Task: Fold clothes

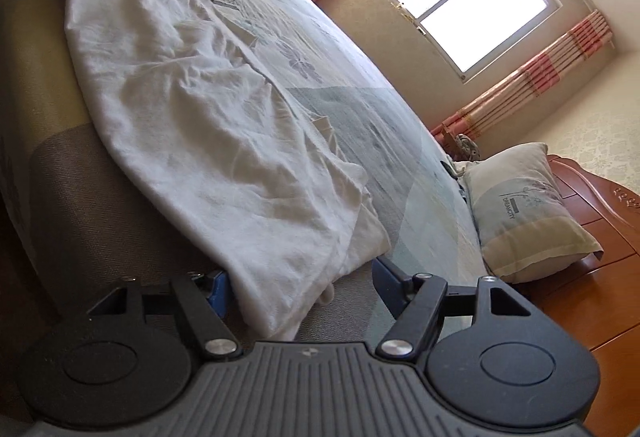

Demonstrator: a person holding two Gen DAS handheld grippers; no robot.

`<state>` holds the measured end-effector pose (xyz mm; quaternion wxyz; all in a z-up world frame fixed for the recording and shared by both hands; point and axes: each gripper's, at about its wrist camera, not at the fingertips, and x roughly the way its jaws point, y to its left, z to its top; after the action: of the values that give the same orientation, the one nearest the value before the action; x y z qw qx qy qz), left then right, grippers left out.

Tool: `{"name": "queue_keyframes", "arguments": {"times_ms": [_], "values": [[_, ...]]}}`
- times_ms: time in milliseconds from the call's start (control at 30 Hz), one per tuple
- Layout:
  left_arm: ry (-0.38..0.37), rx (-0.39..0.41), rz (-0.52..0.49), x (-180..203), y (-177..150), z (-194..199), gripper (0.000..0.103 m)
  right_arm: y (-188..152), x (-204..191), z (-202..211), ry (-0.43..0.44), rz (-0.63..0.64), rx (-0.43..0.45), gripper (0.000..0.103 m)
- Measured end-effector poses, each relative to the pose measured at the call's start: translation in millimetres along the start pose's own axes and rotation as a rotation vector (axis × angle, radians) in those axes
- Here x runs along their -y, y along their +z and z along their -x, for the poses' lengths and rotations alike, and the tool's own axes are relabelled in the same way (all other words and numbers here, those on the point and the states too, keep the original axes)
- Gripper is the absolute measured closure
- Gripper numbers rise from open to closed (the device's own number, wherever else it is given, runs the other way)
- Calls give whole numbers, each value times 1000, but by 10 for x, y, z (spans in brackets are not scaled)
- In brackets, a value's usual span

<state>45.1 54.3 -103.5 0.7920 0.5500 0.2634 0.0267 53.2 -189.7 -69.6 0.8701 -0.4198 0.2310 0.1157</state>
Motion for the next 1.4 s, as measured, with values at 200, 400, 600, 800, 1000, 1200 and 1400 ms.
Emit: {"name": "queue_keyframes", "arguments": {"times_ms": [200,400,600,800,1000,1200,1400], "values": [[50,-54,94,-595,-227,76,44,-172,363,46,-109,36,-97,24],[-219,102,441,-924,147,208,36,-11,641,182,-78,-103,-48,23],[-491,124,618,-606,583,-68,35,437,546,-32,258,-387,85,19],[-576,-2,839,-410,165,-364,32,238,412,-491,412,-638,-10,18],[-618,-19,999,-410,-311,-170,23,-273,300,-291,416,-746,27,12],[-690,47,1075,-788,-56,-258,13,-90,260,-206,361,-730,-15,8],[-735,93,1164,-955,344,-644,8,223,506,-307,341,-754,80,3]]}}
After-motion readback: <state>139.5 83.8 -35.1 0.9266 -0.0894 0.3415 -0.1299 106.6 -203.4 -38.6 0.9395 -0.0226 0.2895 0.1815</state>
